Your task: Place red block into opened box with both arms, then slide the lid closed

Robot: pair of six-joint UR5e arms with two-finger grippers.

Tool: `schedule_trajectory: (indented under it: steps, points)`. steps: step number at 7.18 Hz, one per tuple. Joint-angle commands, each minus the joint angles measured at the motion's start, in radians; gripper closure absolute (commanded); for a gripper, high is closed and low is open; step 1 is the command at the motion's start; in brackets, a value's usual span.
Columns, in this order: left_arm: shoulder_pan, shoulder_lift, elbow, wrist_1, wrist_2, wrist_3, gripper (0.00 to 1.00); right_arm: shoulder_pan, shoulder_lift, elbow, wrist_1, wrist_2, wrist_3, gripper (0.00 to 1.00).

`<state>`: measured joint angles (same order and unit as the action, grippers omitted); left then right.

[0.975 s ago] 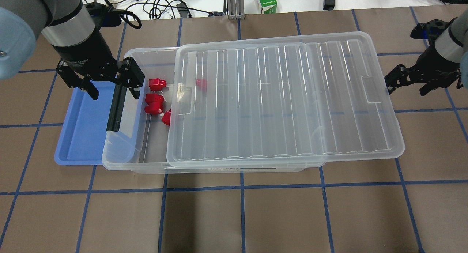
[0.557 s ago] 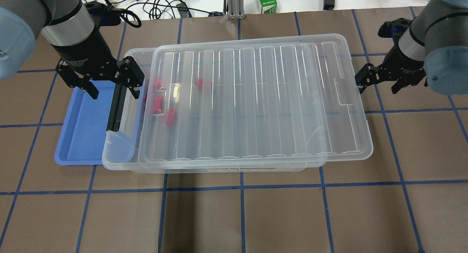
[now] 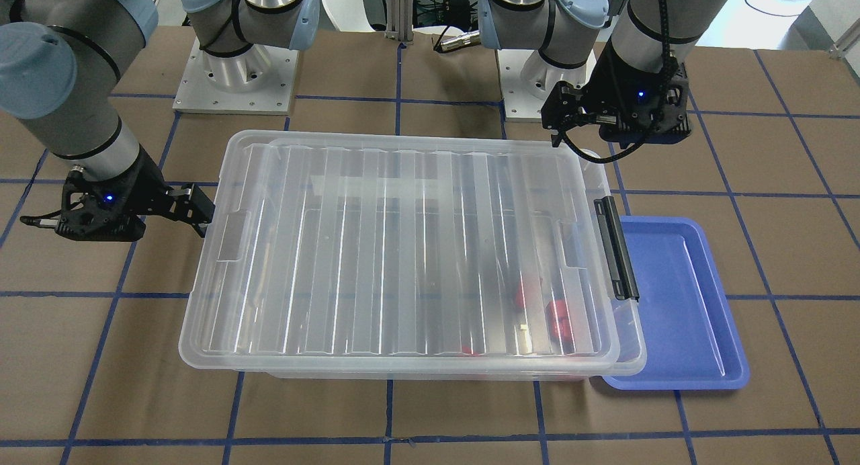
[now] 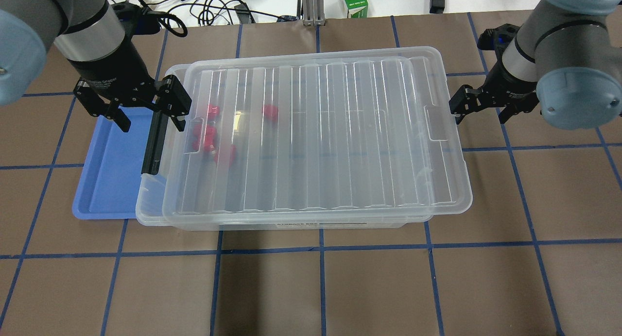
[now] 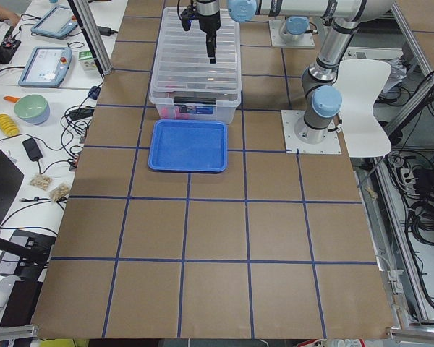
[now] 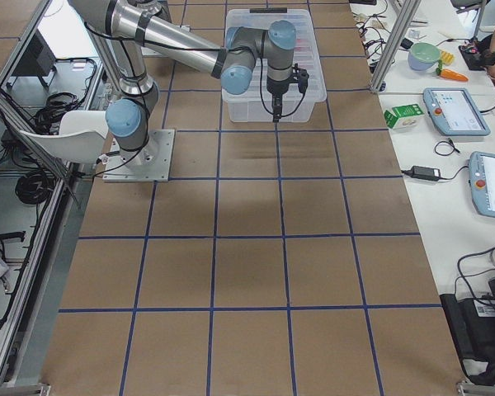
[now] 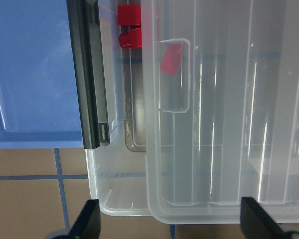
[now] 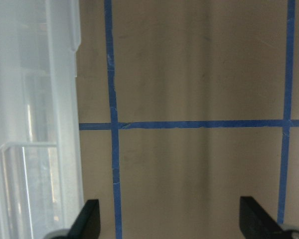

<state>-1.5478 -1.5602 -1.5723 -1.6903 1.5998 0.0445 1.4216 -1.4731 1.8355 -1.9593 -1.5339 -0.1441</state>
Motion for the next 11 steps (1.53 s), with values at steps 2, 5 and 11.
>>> schedule_trajectory:
  steps: [2,5,11]
  points:
    - [0.000,0.000,0.000,0.000,0.000,0.000,0.00,0.034,0.008,-0.018,-0.015,-0.009,0.009,0.00]
    - [0.000,0.000,0.000,0.000,0.000,0.000,0.00,0.030,-0.012,-0.113,0.048,-0.018,0.008,0.00]
    - [0.002,-0.001,0.009,0.008,-0.004,-0.002,0.00,0.121,-0.141,-0.252,0.378,-0.050,0.164,0.00]
